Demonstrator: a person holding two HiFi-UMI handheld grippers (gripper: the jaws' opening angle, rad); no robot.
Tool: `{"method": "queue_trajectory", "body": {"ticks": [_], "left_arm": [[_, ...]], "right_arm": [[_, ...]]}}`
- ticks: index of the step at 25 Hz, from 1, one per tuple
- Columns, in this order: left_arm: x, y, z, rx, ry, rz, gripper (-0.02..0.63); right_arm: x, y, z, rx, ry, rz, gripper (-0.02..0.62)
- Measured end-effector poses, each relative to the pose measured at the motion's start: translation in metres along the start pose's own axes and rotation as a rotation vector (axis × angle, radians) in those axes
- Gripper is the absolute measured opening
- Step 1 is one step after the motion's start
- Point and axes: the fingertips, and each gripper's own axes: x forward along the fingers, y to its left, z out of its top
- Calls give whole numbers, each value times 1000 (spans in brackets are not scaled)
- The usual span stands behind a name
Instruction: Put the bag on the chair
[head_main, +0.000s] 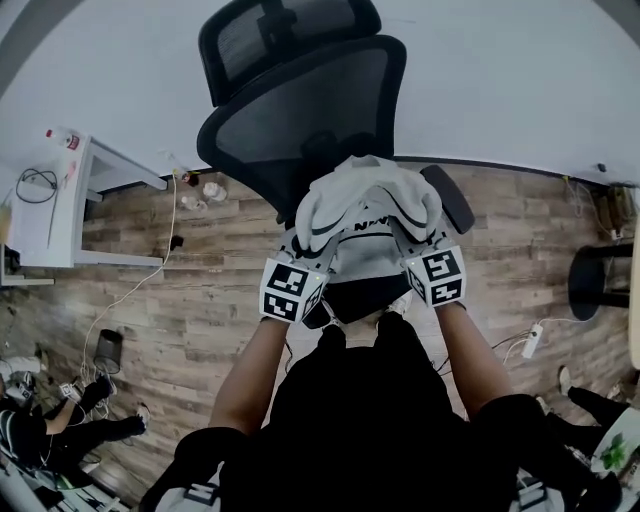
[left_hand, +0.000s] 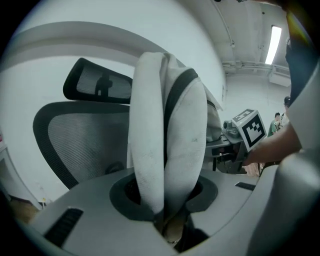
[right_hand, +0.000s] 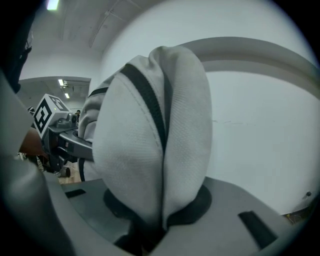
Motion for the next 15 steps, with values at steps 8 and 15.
{"method": "queue_trajectory", "body": {"ticks": [8, 15], "left_arm": [[43, 11, -36, -96, 87, 12, 123], [87, 28, -84, -119, 175, 38, 124]], "right_arm": [[37, -20, -45, 8, 85, 85, 120], [79, -33, -97, 22, 166, 148, 120]]}}
